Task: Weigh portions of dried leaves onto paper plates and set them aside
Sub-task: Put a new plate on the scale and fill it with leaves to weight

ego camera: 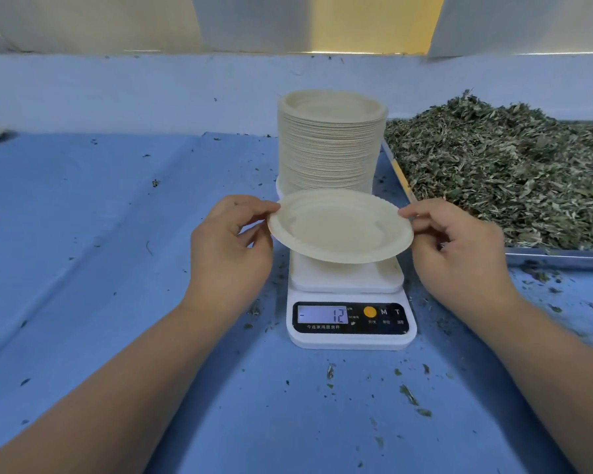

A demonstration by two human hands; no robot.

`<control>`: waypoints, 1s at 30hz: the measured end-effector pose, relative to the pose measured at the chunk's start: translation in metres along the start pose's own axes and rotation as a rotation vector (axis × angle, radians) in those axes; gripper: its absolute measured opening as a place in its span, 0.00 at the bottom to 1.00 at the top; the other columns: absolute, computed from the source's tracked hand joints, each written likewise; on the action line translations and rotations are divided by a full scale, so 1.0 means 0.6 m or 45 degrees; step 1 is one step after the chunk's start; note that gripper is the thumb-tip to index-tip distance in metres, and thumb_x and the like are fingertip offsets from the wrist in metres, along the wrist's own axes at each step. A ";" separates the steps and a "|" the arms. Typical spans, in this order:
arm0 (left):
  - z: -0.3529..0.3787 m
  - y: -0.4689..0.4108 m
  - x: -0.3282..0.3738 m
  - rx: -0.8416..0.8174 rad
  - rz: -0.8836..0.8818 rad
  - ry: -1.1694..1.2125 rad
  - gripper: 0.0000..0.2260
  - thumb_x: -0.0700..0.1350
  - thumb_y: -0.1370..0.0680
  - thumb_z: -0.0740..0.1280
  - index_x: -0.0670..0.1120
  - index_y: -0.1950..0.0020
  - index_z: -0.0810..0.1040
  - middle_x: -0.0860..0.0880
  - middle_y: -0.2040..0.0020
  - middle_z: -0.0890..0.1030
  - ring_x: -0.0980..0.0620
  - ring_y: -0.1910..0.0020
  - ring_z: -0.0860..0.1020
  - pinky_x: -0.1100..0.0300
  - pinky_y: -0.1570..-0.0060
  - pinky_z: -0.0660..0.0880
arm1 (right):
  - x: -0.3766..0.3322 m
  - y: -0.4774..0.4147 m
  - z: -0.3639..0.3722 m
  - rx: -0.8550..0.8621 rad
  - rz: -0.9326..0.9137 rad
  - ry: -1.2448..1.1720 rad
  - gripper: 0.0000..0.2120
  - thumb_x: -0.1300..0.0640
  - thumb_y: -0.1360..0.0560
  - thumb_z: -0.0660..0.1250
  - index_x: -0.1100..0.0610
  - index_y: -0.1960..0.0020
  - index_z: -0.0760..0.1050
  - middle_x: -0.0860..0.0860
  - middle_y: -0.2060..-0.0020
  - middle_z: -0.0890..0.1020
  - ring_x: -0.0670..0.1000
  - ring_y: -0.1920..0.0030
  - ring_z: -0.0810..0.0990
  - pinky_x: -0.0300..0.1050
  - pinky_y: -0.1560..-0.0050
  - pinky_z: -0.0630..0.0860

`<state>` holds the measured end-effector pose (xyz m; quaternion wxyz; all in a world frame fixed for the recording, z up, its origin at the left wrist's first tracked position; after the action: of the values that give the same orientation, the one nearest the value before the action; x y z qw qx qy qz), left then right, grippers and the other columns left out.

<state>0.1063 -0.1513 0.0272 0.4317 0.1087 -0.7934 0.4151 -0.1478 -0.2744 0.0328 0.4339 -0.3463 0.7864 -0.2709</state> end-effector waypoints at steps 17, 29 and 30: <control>0.024 0.002 -0.064 -0.148 -0.246 0.055 0.23 0.26 0.23 0.60 0.53 0.45 0.79 0.54 0.41 0.82 0.65 0.45 0.81 0.70 0.44 0.77 | -0.003 -0.006 -0.020 -0.062 0.017 0.374 0.16 0.65 0.25 0.59 0.56 0.44 0.81 0.50 0.69 0.80 0.53 0.70 0.75 0.48 0.66 0.76; 0.016 0.000 -0.094 -0.133 -0.407 0.120 0.17 0.32 0.24 0.66 0.52 0.45 0.82 0.56 0.48 0.85 0.63 0.46 0.83 0.57 0.40 0.79 | 0.063 0.000 0.013 -0.479 0.217 1.080 0.21 0.38 0.18 0.51 0.54 0.56 0.66 0.48 0.71 0.67 0.57 0.63 0.70 0.50 0.61 0.64; 0.017 0.000 -0.094 -0.137 -0.408 0.126 0.16 0.32 0.24 0.67 0.53 0.46 0.82 0.57 0.48 0.85 0.63 0.46 0.83 0.57 0.40 0.79 | 0.064 -0.001 0.013 -0.479 0.222 1.069 0.21 0.38 0.18 0.52 0.54 0.56 0.67 0.48 0.71 0.68 0.57 0.63 0.70 0.50 0.61 0.63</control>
<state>0.1343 -0.1692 -0.0193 0.5360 0.1900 -0.7648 0.3029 -0.1557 -0.3055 0.0105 0.0289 -0.2120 0.9556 -0.2028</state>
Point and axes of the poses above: each hand's wrist, its own y-axis away from the middle knuckle, its own z-axis out of the palm, x = y × z, the point moved 9 cm from there along -y, towards the middle knuckle
